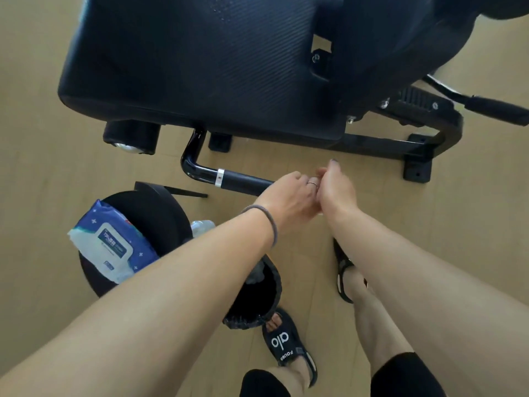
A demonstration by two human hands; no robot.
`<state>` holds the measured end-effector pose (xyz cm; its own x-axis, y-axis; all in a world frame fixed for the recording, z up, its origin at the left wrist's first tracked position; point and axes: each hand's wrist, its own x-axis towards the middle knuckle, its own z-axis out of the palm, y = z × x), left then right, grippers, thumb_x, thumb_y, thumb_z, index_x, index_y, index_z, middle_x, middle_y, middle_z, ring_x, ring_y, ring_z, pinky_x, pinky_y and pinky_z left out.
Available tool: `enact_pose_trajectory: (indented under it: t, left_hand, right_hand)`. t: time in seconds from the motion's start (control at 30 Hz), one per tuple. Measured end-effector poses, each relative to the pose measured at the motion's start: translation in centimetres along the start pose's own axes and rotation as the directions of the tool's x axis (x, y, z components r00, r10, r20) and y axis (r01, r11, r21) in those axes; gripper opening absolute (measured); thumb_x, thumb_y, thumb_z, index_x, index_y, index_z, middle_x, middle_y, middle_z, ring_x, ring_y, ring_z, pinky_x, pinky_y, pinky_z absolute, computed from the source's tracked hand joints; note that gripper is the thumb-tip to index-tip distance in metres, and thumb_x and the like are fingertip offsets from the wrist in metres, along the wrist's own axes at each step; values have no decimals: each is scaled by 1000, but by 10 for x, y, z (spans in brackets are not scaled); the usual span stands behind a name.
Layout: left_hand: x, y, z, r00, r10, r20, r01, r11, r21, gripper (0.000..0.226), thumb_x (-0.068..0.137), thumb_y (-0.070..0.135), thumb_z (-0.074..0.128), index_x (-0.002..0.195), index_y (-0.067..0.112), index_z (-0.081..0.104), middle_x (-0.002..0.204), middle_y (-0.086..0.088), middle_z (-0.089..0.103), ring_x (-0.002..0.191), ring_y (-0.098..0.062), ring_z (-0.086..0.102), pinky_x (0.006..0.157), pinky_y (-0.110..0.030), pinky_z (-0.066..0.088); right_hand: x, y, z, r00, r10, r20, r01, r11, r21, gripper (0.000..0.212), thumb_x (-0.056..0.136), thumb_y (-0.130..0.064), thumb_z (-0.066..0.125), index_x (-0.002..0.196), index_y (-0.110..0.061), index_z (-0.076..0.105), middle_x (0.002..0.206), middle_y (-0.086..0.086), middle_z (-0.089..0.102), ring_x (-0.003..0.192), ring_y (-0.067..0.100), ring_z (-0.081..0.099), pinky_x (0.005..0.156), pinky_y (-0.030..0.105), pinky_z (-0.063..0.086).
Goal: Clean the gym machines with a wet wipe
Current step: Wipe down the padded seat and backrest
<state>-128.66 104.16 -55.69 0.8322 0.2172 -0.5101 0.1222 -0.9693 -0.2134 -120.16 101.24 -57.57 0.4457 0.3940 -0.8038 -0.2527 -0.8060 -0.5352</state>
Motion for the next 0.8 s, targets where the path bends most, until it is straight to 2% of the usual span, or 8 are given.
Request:
enact_pose_trajectory:
  t: [0.07, 0.17, 0.23, 0.3, 0.53, 0.63, 0.73, 0.8]
  left_hand:
    - [-9, -10, 11, 997, 12, -70, -13, 1000, -8, 35, 101, 12, 37, 135, 3, 45, 125, -13, 59, 109, -28, 60, 90, -36, 44]
    - [-32, -36, 32, 989, 8, -147, -18, 997, -71, 30, 106, 29, 36, 124, 8, 49, 115, -7, 64, 97, -25, 65, 83, -34, 47]
    - [-60, -61, 48, 982, -4, -189, -13, 996, -85, 31, 107, 35, 35, 116, 10, 51, 106, -5, 65, 89, -25, 65, 80, -35, 50]
    - [-91, -87, 60, 975, -31, -222, 12, 996, -85, 33, 107, 38, 31, 110, 12, 52, 99, -5, 63, 84, -25, 64, 80, -36, 51]
    - [-104, -88, 58, 971, -99, -215, 82, 993, -88, 48, 105, 41, 18, 106, 9, 55, 91, -7, 62, 76, -26, 61, 73, -35, 49]
    - [-78, -69, 53, 980, -41, -194, 33, 999, -43, 34, 108, 34, 28, 111, 11, 52, 98, -6, 63, 79, -23, 62, 73, -33, 47]
    - [-34, -36, 33, 990, -31, -137, 20, 997, -79, 22, 105, 24, 41, 112, 10, 56, 101, -6, 65, 83, -25, 66, 72, -33, 47]
    - [-16, -21, 24, 998, -18, -54, 13, 995, -94, 24, 104, 22, 41, 118, 7, 54, 103, -9, 64, 87, -27, 67, 78, -37, 53]
  right_hand:
    - [-2, 3, -1, 1000, -13, -8, 13, 1000, -22, 56, 107, -47, 25, 123, -11, 64, 118, 9, 67, 107, 26, 63, 99, 41, 49]
    - [-6, 4, 5, 999, -47, -19, 47, 998, -30, 51, 108, -46, 24, 100, -15, 63, 98, 4, 63, 85, 17, 59, 76, 34, 44]
    - [-12, 2, 8, 997, -69, -38, 67, 997, -45, 47, 109, -46, 23, 82, -23, 54, 88, 0, 57, 78, 14, 53, 75, 34, 39]
    - [-18, 1, 12, 996, -83, -44, 80, 995, -65, 44, 109, -46, 22, 77, -27, 47, 85, -4, 52, 78, 14, 50, 81, 33, 37]
    - [-24, 0, 21, 994, -104, -29, 99, 988, -122, 50, 109, -48, 19, 80, -21, 50, 85, -1, 54, 79, 15, 52, 75, 33, 38]
    - [-23, -3, 16, 995, -95, -25, 91, 988, -127, 49, 109, -46, 20, 87, -17, 53, 81, -1, 52, 73, 13, 50, 62, 29, 35]
    - [-13, -8, 7, 992, -117, -42, 112, 988, -108, 41, 110, -41, 21, 98, -18, 53, 78, -9, 46, 75, 14, 49, 73, 29, 35]
    - [-12, -11, 4, 989, -142, -44, 136, 984, -111, 40, 110, -40, 22, 101, -20, 55, 79, -9, 49, 76, 12, 50, 72, 28, 37]
